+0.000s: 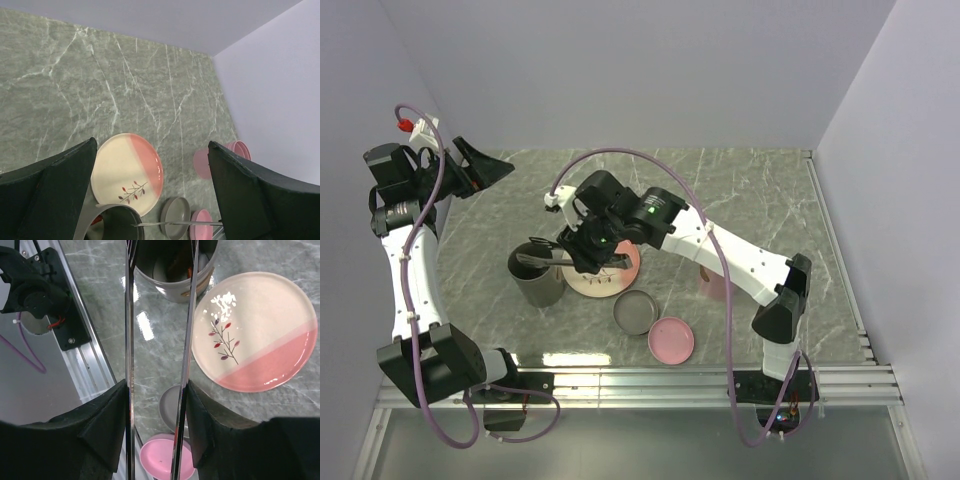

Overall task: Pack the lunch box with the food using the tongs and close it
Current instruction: Place the fake food in the packing box, then place the clamp at the center of the board.

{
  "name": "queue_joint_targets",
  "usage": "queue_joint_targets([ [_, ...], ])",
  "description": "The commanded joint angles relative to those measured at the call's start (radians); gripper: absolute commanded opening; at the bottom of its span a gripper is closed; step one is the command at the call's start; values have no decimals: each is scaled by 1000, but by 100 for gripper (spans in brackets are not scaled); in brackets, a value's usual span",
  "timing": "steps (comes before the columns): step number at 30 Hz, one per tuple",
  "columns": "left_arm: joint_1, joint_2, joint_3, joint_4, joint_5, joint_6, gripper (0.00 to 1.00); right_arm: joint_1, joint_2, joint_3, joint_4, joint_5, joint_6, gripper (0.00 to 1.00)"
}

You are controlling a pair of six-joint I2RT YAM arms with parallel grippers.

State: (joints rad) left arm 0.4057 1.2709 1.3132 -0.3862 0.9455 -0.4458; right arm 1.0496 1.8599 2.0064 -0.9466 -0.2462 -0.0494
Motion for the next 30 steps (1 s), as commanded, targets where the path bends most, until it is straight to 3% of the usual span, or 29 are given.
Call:
queue_joint_targets([
  [1, 7, -4, 41, -14, 18, 35, 99, 6, -2, 66, 11, 36, -15, 54],
  [7, 13, -4, 60, -43, 16, 67, 99, -63, -79, 104, 26, 117, -24, 52],
  [11, 12, -2, 57, -36, 22, 62, 99, -209, -157, 85, 31, 78, -6, 52],
  [19, 12, -2, 44, -23, 22, 58, 99, -601, -315, -40, 60, 64, 20, 51],
  [26, 13, 16, 70, -63, 4, 105, 99, -989, -419, -357, 126, 21, -26, 51],
  [30, 12, 19, 64, -65, -1, 124, 99, -1161, -387, -455, 163, 30, -55, 51],
])
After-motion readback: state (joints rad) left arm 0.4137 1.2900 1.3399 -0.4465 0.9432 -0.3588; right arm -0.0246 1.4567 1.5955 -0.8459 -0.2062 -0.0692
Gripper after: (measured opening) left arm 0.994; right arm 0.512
